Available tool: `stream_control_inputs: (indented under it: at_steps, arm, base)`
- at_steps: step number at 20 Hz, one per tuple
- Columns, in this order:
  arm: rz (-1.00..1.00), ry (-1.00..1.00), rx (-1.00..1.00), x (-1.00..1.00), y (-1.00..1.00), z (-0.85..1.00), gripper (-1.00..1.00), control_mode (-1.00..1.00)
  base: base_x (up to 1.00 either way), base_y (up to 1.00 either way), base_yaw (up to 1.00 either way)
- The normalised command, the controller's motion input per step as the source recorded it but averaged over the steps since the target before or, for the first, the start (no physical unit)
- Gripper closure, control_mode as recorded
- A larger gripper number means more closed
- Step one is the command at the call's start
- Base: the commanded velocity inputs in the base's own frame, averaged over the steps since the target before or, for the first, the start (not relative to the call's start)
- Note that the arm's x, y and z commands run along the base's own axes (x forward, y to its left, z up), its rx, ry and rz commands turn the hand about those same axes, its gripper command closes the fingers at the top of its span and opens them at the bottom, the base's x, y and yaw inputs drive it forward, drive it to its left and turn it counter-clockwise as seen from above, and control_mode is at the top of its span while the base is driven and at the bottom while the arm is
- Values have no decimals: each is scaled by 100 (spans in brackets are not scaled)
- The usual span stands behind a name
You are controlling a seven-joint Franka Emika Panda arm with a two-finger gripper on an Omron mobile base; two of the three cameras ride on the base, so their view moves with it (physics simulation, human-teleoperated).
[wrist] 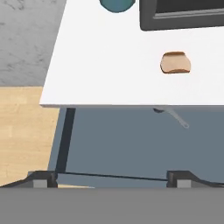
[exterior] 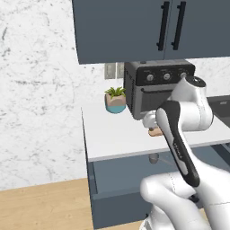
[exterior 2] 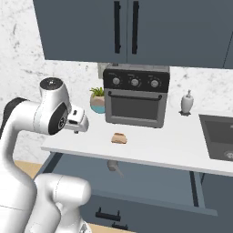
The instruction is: Pick the measuring cup from the drawer and place it on the counter.
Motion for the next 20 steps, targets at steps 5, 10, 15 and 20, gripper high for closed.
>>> stream_control_inputs:
  at_steps: [5, 10, 15, 20]
  arm:
    - [0, 0, 0, -8, 2, 0, -100, -100]
    - [1, 2, 0, -27, 27, -2, -100, 100]
    - [0, 0, 0, 0, 0, 0, -100, 100]
    - [0, 0, 0, 0, 0, 0, -100, 100]
  base:
    - [0, 0, 0]
    - [-10, 18, 0]
    - [-27, 100, -3]
    - [-13, 84, -57]
